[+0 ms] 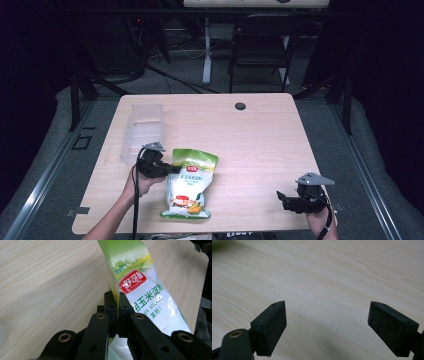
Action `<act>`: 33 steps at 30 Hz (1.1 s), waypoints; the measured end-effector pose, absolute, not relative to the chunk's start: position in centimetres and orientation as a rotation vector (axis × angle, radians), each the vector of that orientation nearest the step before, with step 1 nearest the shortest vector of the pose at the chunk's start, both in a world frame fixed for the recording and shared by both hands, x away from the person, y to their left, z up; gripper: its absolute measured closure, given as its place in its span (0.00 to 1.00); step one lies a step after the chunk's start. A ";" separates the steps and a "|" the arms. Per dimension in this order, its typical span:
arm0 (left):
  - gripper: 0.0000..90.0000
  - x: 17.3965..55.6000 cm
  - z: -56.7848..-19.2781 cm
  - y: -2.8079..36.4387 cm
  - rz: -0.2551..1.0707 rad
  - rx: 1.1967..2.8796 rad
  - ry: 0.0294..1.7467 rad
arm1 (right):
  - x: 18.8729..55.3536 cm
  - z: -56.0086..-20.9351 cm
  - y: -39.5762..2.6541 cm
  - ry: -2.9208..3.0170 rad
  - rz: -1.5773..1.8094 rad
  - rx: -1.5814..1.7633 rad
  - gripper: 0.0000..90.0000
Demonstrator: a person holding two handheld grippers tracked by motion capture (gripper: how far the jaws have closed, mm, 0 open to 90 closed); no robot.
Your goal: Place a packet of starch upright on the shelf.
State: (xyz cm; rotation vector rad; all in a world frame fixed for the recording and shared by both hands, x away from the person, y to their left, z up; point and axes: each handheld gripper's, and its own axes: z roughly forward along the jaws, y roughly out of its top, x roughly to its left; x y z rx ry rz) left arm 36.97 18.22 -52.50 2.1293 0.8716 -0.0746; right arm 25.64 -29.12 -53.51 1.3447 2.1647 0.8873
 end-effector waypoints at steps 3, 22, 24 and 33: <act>0.99 36.8 -52.0 18.5 -0.056 2.123 0.856 | 25.6 -53.5 -29.1 2.163 0.888 1.344 0.16; 1.00 36.8 -49.5 18.9 0.052 2.125 0.756 | 25.6 -53.5 -29.0 2.161 0.888 1.337 0.16; 1.00 36.9 -49.4 18.8 0.049 2.133 0.751 | 25.6 -53.5 -29.0 2.161 0.885 1.336 0.16; 1.00 36.8 -48.2 19.1 0.054 2.145 0.670 | 25.7 -53.5 -28.9 2.165 0.880 1.339 0.16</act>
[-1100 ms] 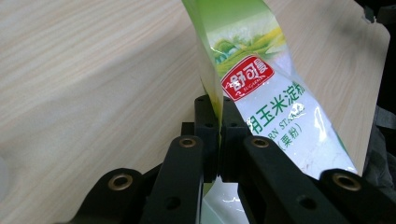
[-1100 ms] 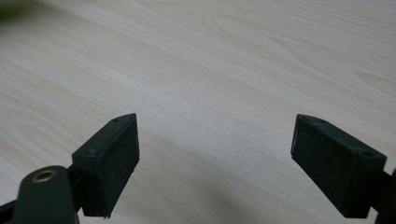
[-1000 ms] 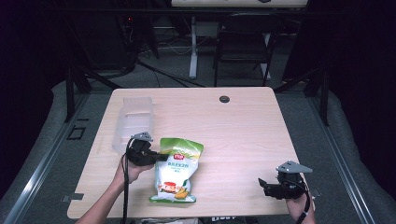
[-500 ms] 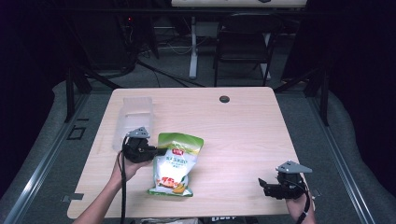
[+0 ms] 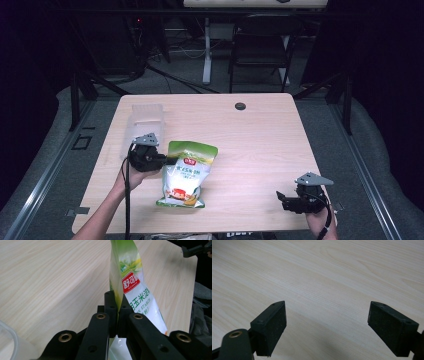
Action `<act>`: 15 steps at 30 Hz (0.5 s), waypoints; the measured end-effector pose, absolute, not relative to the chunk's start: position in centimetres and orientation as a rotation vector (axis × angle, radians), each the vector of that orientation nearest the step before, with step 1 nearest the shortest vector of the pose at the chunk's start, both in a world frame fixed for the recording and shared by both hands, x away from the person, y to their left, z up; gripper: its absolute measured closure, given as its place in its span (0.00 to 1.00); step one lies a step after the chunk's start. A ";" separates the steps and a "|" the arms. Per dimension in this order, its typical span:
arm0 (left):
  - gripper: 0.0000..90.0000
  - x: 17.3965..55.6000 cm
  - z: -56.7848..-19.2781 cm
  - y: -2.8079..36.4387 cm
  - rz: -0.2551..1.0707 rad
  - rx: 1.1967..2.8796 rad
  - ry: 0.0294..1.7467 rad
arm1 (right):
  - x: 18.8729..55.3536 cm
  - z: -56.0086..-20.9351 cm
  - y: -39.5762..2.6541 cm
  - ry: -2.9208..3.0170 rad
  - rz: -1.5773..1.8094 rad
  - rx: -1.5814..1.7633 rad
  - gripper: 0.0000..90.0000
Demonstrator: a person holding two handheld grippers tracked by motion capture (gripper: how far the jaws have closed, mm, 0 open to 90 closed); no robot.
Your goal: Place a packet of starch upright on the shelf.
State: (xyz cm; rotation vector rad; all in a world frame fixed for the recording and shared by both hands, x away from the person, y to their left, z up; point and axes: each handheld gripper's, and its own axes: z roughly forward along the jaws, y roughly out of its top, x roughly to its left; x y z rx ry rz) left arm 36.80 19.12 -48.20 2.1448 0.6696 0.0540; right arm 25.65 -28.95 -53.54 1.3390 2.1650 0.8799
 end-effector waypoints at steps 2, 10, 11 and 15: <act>1.00 36.8 -48.0 19.2 0.057 2.146 0.658 | 25.7 -53.5 -29.0 2.163 0.875 1.341 0.16; 1.00 36.9 -47.5 19.7 0.049 2.141 0.636 | 25.7 -53.5 -29.0 2.168 0.869 1.335 0.16; 1.00 36.9 -47.4 19.8 0.048 2.138 0.631 | 25.7 -53.5 -29.0 2.168 0.869 1.335 0.16; 1.00 36.8 -46.9 19.8 0.057 2.140 0.603 | 25.7 -53.5 -29.0 2.158 0.881 1.340 0.16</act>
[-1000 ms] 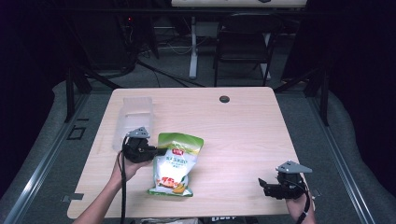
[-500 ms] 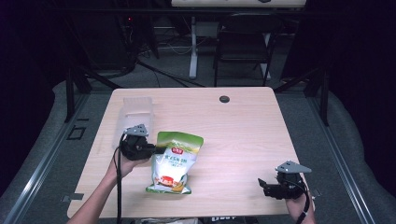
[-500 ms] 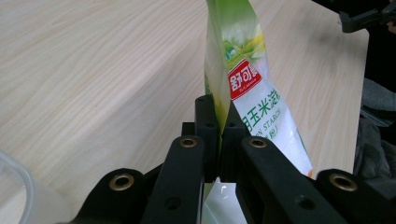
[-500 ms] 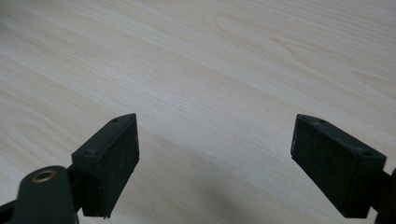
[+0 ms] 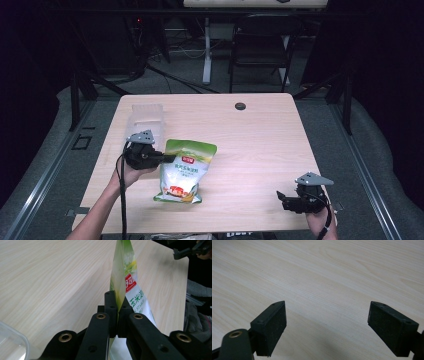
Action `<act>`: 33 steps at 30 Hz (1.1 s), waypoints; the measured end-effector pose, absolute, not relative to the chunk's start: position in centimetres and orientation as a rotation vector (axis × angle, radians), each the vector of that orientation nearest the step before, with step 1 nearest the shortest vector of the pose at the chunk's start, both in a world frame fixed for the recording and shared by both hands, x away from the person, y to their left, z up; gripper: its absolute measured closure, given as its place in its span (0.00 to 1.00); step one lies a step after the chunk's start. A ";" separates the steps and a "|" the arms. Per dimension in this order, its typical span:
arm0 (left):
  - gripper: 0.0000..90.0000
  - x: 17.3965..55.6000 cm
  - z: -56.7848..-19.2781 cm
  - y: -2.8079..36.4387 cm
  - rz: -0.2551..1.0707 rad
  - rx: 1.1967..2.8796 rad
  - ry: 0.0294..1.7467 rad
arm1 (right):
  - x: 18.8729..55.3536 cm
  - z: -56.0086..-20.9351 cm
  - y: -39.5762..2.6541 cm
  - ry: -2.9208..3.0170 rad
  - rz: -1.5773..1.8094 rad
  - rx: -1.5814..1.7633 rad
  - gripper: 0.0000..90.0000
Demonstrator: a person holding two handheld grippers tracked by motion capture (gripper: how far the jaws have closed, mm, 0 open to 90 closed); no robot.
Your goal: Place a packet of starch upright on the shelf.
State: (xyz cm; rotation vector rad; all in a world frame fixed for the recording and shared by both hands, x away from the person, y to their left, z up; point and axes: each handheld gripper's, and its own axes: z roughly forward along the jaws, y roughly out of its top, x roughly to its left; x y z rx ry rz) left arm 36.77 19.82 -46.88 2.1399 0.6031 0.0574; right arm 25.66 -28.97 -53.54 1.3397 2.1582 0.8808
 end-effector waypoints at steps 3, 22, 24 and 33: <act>1.00 36.8 -46.4 19.8 0.051 2.157 0.584 | 25.7 -53.5 -29.0 2.162 0.873 1.340 0.16; 1.00 36.3 -43.8 19.5 0.119 2.208 0.459 | 25.7 -53.5 -29.0 2.168 0.868 1.334 0.16; 1.00 36.4 -43.3 19.6 0.140 2.218 0.454 | 25.7 -53.5 -29.0 2.168 0.867 1.334 0.16; 1.00 36.7 -42.1 20.3 0.178 2.228 0.462 | 25.7 -53.5 -29.0 2.167 0.870 1.336 0.16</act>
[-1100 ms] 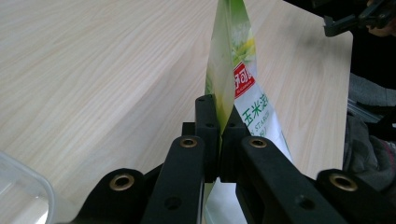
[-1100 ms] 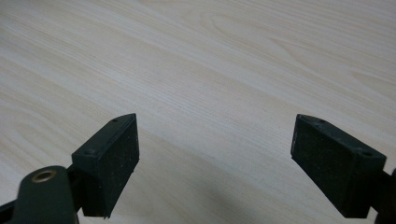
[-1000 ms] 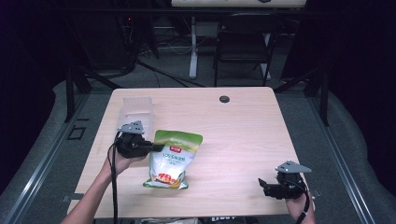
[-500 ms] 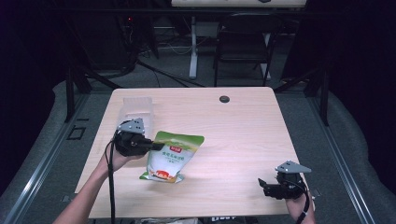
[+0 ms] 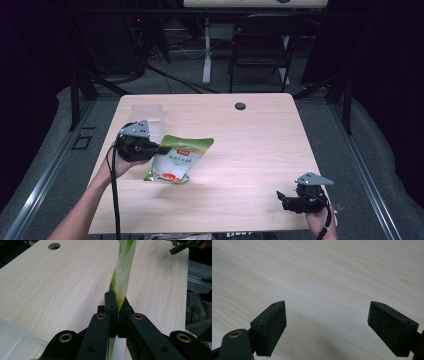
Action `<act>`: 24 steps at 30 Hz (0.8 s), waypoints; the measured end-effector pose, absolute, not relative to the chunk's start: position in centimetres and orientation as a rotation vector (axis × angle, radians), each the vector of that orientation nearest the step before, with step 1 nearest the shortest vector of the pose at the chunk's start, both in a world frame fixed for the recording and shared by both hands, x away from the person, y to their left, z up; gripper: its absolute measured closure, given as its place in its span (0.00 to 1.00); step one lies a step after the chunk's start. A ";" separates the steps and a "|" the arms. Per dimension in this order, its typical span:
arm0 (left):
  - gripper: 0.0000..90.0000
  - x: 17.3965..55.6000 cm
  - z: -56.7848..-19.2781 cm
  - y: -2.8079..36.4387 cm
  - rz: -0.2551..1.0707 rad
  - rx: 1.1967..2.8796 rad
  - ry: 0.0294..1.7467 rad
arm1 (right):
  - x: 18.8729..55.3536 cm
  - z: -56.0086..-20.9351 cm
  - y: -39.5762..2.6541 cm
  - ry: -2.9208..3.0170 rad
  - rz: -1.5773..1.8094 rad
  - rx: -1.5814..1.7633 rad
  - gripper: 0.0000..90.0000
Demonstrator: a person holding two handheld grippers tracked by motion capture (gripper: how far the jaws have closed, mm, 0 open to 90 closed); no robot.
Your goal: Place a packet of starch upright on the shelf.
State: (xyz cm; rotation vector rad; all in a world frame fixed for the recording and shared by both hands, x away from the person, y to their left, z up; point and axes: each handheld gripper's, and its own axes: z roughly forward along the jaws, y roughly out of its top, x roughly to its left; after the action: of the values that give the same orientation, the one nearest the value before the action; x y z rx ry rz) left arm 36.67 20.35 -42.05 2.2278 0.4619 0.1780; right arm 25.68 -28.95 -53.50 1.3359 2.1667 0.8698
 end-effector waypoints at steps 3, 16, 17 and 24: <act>1.00 36.7 -41.6 20.5 0.185 2.229 0.463 | 25.7 -53.5 -28.9 2.169 0.869 1.336 0.16; 1.00 36.9 -39.7 21.3 0.236 2.210 0.458 | 25.7 -53.5 -29.0 2.170 0.869 1.335 0.16; 1.00 36.9 -39.5 21.4 0.244 2.207 0.458 | 25.7 -53.5 -29.0 2.170 0.869 1.335 0.16; 1.00 37.2 -38.3 22.2 0.273 2.181 0.472 | 25.7 -53.5 -29.0 2.161 0.866 1.338 0.16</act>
State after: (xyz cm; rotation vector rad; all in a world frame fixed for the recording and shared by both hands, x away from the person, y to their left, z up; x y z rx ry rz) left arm 37.17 22.15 -38.28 2.1813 0.4724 0.2733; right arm 25.70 -28.95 -53.51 1.3381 2.1607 0.8655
